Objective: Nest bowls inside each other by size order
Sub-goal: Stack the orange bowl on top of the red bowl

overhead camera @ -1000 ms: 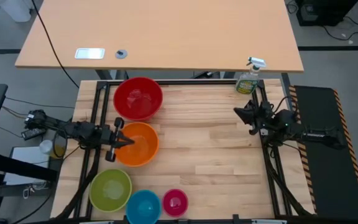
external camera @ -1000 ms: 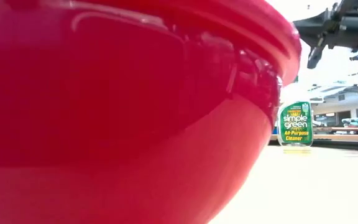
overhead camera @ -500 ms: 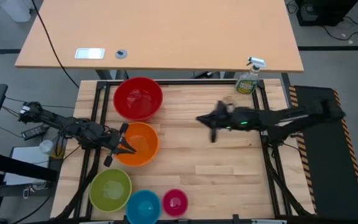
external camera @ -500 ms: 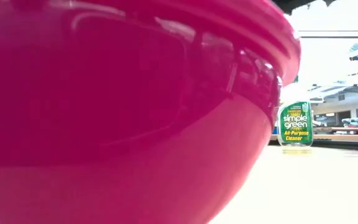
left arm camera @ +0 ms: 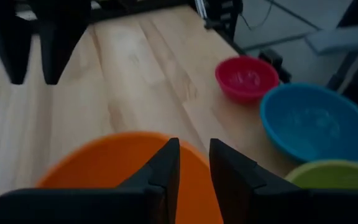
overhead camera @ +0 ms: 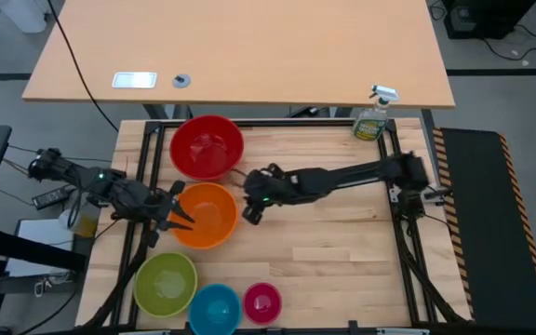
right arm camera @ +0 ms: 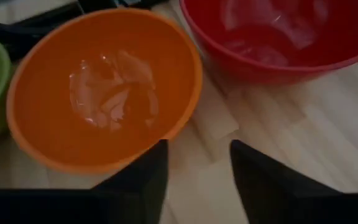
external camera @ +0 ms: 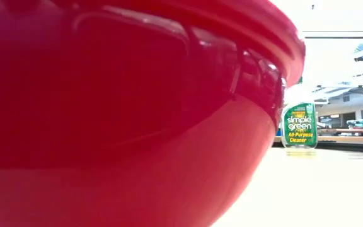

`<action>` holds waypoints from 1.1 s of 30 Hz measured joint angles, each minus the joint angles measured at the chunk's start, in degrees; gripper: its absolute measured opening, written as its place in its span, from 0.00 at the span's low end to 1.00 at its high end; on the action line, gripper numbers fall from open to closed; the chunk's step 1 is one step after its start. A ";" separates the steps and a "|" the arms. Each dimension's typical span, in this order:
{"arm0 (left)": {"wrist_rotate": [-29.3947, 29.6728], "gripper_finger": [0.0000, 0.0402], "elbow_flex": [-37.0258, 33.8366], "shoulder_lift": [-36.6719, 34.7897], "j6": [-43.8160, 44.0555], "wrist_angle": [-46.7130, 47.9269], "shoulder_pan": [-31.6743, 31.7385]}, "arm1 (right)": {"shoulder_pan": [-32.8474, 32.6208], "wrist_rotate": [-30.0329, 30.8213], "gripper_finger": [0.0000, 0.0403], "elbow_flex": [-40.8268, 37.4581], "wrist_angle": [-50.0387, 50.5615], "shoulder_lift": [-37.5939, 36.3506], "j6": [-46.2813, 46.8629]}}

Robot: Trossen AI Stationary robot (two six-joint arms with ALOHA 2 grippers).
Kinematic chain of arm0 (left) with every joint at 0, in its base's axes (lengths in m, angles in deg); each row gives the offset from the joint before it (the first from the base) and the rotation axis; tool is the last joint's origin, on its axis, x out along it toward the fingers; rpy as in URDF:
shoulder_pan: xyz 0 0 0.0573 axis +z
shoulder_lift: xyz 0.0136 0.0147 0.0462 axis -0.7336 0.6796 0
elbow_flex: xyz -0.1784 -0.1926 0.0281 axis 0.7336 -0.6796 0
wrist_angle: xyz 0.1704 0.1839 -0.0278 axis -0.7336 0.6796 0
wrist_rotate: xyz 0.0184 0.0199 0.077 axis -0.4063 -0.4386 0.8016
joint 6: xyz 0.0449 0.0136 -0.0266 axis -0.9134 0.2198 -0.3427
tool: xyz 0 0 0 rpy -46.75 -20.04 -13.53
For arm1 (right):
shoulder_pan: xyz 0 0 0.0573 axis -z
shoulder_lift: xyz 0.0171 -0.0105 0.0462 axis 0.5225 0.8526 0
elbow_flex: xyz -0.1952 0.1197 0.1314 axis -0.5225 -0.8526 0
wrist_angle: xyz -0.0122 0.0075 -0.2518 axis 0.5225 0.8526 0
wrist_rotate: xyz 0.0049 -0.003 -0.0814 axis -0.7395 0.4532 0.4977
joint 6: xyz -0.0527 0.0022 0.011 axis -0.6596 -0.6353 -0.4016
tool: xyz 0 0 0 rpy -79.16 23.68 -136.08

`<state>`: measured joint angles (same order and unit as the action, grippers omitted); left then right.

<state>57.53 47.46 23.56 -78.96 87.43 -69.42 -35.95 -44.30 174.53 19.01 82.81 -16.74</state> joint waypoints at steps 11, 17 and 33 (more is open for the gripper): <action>0.02 0.23 -0.43 0.44 1.68 -5.34 -0.13 | 0.16 -1.27 0.58 14.03 5.98 13.97 4.43; 0.02 0.23 -0.44 1.71 1.70 -6.21 -0.13 | 0.36 -0.85 0.56 15.07 5.98 17.55 4.69; 0.04 0.23 -1.85 10.72 -1.97 -19.19 -0.13 | 2.01 -3.04 0.23 15.11 5.66 20.49 6.47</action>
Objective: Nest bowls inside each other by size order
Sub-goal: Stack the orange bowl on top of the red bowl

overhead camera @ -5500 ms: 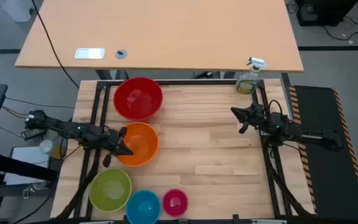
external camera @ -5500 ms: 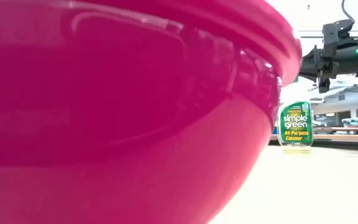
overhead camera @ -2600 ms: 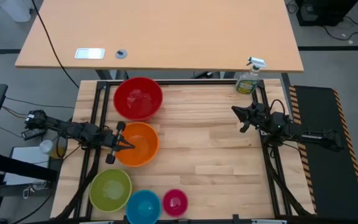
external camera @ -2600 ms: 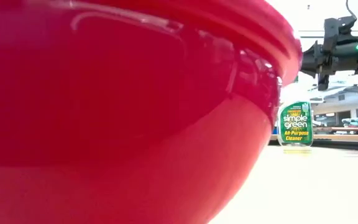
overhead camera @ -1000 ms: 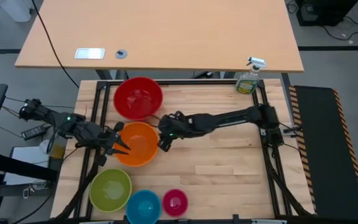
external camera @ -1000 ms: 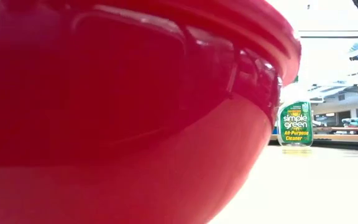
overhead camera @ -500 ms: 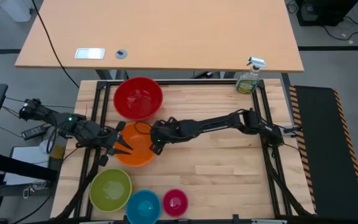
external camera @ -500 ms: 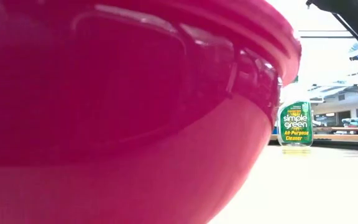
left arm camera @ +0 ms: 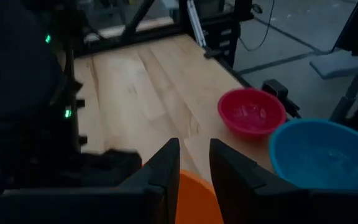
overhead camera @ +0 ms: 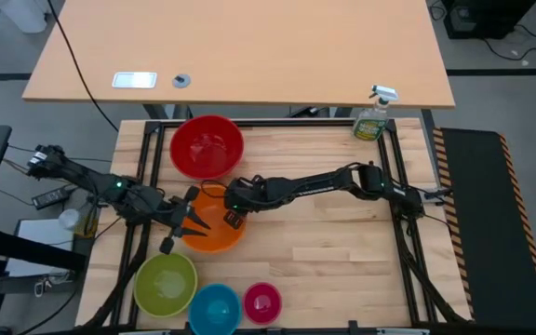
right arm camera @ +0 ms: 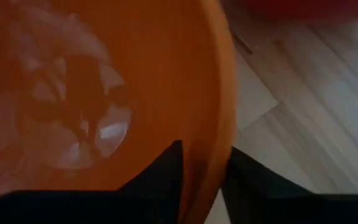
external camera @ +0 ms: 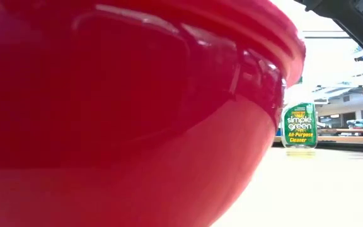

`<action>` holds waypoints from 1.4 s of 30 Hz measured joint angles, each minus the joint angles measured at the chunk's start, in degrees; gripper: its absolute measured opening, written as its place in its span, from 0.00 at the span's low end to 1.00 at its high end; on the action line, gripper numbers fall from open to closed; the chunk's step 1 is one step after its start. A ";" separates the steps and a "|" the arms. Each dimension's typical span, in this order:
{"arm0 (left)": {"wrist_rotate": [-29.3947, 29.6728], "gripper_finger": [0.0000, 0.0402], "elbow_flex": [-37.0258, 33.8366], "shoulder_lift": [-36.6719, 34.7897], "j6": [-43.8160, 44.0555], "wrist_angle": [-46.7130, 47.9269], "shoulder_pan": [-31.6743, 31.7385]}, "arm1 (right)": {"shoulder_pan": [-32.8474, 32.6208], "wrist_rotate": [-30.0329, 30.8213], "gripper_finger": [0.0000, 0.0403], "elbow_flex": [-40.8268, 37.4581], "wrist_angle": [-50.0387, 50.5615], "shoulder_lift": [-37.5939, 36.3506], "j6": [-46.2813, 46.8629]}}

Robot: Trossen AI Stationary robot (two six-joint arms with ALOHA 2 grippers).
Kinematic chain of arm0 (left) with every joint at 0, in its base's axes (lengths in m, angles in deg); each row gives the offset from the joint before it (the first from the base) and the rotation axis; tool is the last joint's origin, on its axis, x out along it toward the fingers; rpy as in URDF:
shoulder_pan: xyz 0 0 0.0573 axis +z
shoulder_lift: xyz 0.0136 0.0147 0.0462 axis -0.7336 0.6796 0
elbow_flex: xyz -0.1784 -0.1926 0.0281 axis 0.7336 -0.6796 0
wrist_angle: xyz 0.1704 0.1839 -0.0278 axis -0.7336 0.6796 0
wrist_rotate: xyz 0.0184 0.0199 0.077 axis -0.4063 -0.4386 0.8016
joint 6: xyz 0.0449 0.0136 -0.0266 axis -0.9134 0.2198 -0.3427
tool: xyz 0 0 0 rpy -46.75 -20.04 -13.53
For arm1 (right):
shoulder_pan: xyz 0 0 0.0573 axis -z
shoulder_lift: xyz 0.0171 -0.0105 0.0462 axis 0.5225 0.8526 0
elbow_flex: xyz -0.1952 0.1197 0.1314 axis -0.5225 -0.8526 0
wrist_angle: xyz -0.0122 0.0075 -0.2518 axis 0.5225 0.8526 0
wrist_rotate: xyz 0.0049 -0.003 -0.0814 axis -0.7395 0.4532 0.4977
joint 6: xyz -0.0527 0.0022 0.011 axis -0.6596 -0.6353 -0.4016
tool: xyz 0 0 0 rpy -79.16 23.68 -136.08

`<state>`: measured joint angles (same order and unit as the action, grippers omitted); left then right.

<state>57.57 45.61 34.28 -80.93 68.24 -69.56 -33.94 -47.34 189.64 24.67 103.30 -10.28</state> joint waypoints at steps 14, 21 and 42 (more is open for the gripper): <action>0.00 0.23 -6.47 -8.87 -1.07 -6.41 0.44 | 0.15 -2.19 0.06 0.05 -0.11 -0.81 -1.03; -0.01 0.23 -6.47 -18.67 0.55 -1.80 0.44 | 1.32 -0.83 0.06 -0.14 0.68 -3.40 -4.04; 3.11 0.23 -6.27 -25.23 -0.03 -0.79 0.44 | 11.24 -2.82 0.09 -0.26 -17.86 -13.32 -15.54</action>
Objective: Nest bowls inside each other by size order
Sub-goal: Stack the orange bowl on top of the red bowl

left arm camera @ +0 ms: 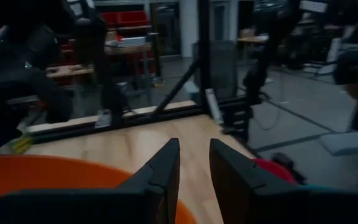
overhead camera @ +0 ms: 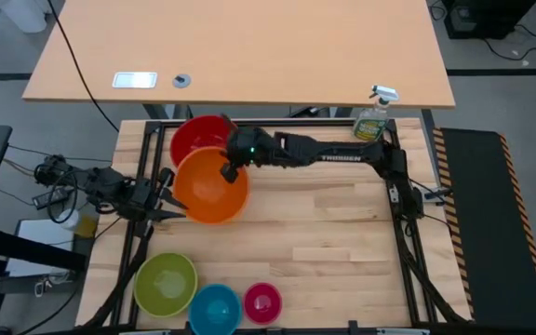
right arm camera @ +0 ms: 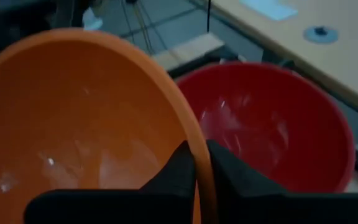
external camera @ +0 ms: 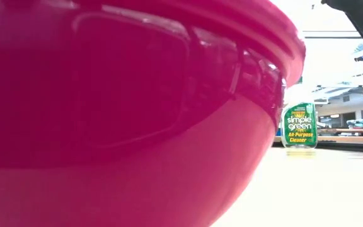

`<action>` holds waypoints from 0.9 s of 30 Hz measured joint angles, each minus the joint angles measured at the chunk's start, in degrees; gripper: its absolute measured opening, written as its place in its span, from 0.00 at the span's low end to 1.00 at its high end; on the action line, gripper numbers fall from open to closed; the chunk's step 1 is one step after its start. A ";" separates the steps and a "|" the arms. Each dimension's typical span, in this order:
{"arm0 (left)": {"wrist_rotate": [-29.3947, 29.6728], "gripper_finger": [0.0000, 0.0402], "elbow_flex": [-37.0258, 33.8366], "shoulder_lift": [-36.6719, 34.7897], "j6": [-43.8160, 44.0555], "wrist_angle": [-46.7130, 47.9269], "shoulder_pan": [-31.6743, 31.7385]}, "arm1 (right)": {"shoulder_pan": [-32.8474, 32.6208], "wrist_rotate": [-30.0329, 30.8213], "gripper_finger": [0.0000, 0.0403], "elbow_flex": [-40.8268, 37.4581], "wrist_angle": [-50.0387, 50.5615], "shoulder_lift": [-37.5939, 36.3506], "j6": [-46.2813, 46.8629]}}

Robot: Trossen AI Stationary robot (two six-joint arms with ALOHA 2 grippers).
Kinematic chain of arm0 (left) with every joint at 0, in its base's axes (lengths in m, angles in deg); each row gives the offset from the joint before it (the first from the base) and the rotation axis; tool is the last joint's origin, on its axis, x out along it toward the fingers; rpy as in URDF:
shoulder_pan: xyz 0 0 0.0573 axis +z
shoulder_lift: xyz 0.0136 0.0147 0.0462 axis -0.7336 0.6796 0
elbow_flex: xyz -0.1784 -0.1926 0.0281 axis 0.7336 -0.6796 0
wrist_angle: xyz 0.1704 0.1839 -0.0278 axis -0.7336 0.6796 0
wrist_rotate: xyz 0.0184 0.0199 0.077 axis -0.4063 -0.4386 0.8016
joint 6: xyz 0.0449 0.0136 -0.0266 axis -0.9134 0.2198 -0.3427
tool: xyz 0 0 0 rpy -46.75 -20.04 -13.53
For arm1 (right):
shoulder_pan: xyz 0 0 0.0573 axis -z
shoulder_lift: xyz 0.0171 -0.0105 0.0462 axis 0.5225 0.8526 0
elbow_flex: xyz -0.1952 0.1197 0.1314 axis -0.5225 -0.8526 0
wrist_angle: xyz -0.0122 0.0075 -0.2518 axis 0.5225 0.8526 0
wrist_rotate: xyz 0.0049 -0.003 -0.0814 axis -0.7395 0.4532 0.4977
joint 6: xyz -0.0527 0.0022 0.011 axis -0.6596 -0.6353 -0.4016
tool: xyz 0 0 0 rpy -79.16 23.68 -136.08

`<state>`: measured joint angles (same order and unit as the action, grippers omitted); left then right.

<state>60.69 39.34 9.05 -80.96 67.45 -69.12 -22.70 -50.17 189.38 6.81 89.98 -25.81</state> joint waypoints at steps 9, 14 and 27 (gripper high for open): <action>11.32 0.23 -0.01 -0.72 -1.72 1.46 0.05 | 5.91 -2.48 0.11 -0.15 -14.36 3.94 -2.23; 28.94 0.23 -0.28 -1.09 -3.64 3.70 0.06 | 7.18 1.04 0.11 0.19 -14.77 3.95 0.24; 50.25 0.18 -0.22 5.11 -14.54 -9.69 13.54 | 6.96 2.14 0.09 0.15 -12.72 3.92 -2.11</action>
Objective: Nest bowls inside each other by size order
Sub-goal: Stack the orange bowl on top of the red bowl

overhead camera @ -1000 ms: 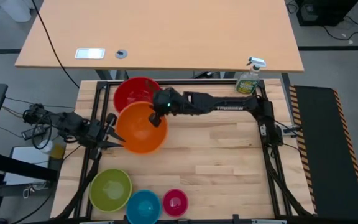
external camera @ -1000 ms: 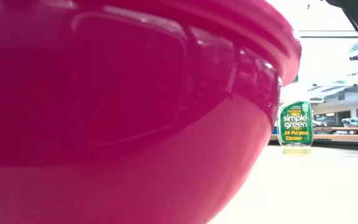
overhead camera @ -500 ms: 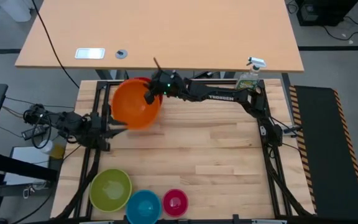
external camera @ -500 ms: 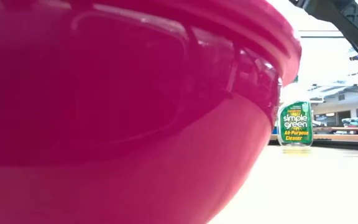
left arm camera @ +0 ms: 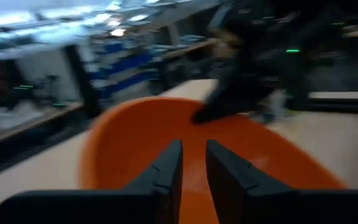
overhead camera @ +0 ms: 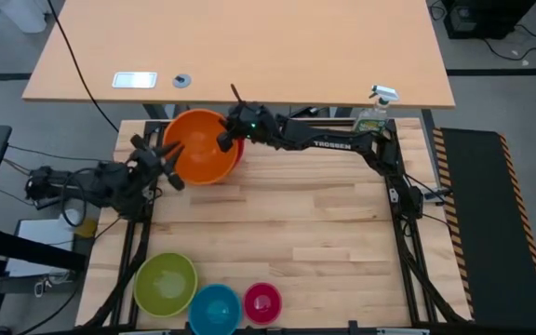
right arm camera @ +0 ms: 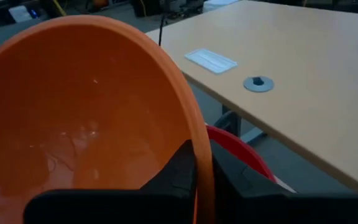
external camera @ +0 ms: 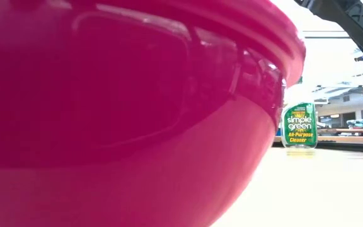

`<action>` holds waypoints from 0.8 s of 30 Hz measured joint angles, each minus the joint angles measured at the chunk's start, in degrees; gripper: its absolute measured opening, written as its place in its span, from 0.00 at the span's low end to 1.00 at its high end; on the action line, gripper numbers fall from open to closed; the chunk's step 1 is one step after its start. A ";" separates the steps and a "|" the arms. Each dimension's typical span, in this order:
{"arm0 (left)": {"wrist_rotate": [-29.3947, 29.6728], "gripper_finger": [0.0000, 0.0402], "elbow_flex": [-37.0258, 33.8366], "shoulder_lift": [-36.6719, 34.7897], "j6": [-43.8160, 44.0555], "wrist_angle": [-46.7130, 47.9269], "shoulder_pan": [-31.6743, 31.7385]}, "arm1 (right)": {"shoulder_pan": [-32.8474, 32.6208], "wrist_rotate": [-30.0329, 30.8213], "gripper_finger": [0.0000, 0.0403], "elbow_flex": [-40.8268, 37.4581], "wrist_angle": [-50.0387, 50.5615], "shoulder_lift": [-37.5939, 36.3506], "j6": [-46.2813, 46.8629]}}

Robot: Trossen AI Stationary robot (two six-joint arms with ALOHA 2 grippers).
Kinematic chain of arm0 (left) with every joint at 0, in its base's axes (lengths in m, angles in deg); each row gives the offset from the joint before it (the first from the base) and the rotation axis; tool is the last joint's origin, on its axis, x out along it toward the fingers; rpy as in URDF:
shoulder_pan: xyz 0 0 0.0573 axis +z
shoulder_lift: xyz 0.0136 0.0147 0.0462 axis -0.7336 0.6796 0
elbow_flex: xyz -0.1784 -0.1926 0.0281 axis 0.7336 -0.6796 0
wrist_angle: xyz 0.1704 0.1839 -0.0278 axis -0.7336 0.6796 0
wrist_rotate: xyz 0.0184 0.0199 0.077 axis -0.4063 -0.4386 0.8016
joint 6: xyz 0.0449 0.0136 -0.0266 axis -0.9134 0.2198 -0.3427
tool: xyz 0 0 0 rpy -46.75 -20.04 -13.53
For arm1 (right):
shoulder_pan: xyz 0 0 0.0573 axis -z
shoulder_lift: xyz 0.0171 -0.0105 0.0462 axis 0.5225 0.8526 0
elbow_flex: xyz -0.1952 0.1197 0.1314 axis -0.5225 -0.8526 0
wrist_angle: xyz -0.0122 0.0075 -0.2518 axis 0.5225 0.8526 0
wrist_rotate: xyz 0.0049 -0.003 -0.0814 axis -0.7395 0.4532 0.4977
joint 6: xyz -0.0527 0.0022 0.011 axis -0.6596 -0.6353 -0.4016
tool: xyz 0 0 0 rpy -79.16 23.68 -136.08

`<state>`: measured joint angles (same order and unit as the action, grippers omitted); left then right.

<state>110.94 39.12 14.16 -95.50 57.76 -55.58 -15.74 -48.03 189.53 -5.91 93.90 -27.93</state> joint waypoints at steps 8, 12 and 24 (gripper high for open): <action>-2.80 0.13 0.00 1.51 -17.73 -20.69 1.75 | 0.41 1.41 0.09 0.00 0.25 0.00 -0.75; 1.04 0.12 0.97 1.49 -24.48 -25.94 1.76 | 1.09 1.46 0.09 0.00 0.16 0.49 -0.92; 3.34 0.12 17.02 6.73 -9.06 6.65 -2.61 | 2.85 0.33 0.09 0.07 -0.01 5.11 1.12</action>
<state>114.27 56.14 20.89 -104.56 64.41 -58.19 -12.89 -47.70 189.60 -5.92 99.01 -26.81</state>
